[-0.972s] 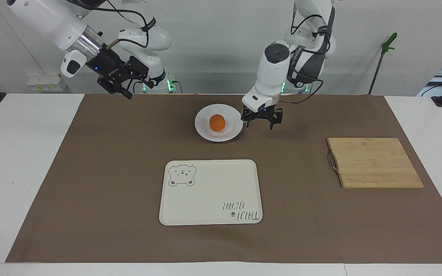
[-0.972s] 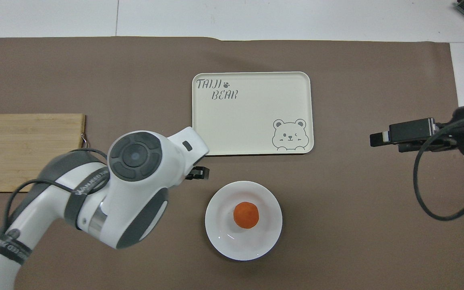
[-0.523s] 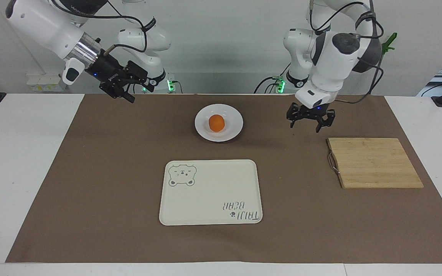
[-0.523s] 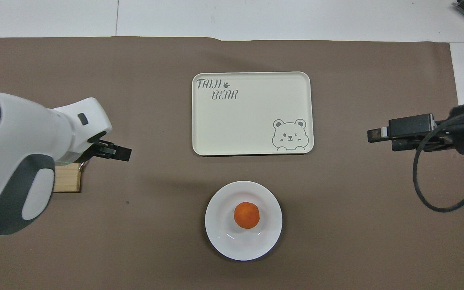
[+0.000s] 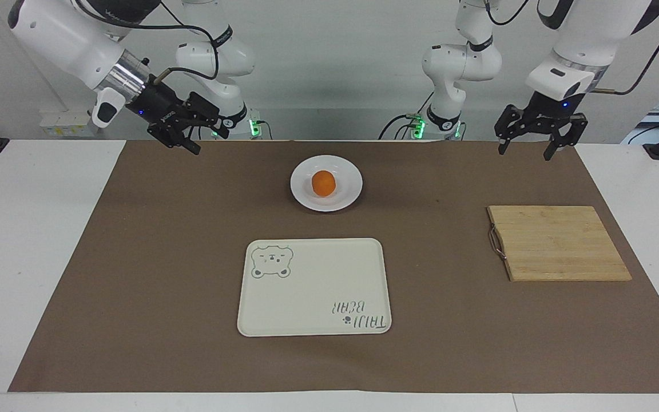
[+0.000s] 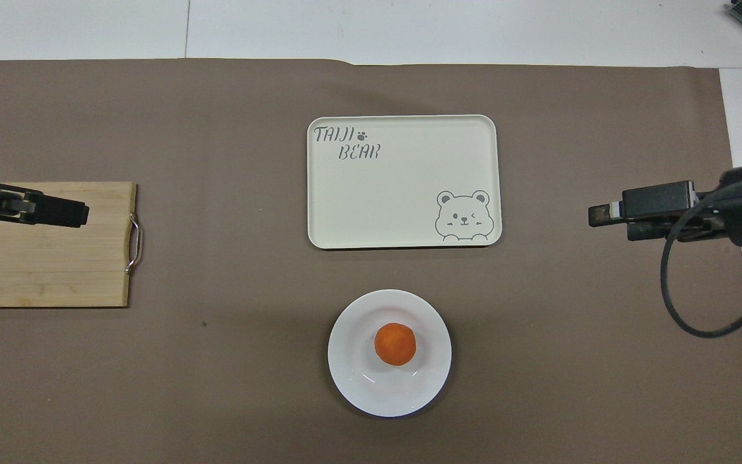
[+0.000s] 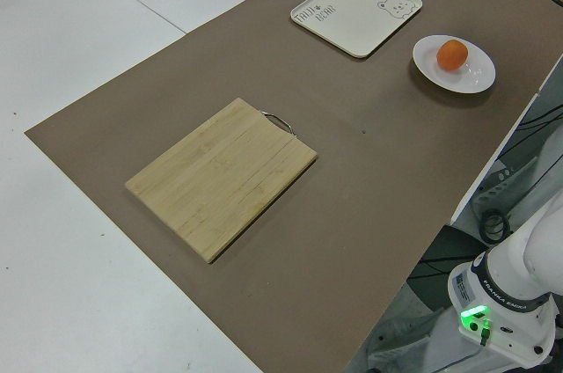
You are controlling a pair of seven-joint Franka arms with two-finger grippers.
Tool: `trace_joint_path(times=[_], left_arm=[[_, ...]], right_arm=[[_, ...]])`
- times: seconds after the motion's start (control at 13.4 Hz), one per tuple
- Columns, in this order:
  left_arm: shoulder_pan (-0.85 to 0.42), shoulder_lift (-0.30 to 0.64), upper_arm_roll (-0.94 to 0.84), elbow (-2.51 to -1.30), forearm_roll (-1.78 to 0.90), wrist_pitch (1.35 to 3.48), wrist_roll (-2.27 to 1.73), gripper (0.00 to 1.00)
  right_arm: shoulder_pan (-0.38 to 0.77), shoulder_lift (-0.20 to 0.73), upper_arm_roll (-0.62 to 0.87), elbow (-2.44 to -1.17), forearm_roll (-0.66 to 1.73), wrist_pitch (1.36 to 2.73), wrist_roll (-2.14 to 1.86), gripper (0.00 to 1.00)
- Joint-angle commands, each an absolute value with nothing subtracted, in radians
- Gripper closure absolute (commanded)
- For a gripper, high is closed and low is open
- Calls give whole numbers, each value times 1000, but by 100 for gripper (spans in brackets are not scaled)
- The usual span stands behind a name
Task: Place orange and plate with both arms
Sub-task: 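Retract the left gripper to the board while the right gripper moves inward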
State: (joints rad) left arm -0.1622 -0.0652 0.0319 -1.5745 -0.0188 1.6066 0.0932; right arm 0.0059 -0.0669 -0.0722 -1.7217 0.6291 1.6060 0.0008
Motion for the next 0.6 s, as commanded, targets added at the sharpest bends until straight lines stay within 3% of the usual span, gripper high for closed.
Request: trace_joint_path(times=[0.0,0.22,0.52], left_arm=[[-146,83,23,-1358,-5,1499,116,0],[-149,65,21,-1368,-9,1494,123,0],[-146,-26,18,-1503,-5,1462,135,0]], right_arm=[[-26,-92,-66,-1775,690,1617,24,0],[-72,-101,-66,-1836,750,1618,-1,0],[-69,-81,-66,-1971,799,1716,-182,0]])
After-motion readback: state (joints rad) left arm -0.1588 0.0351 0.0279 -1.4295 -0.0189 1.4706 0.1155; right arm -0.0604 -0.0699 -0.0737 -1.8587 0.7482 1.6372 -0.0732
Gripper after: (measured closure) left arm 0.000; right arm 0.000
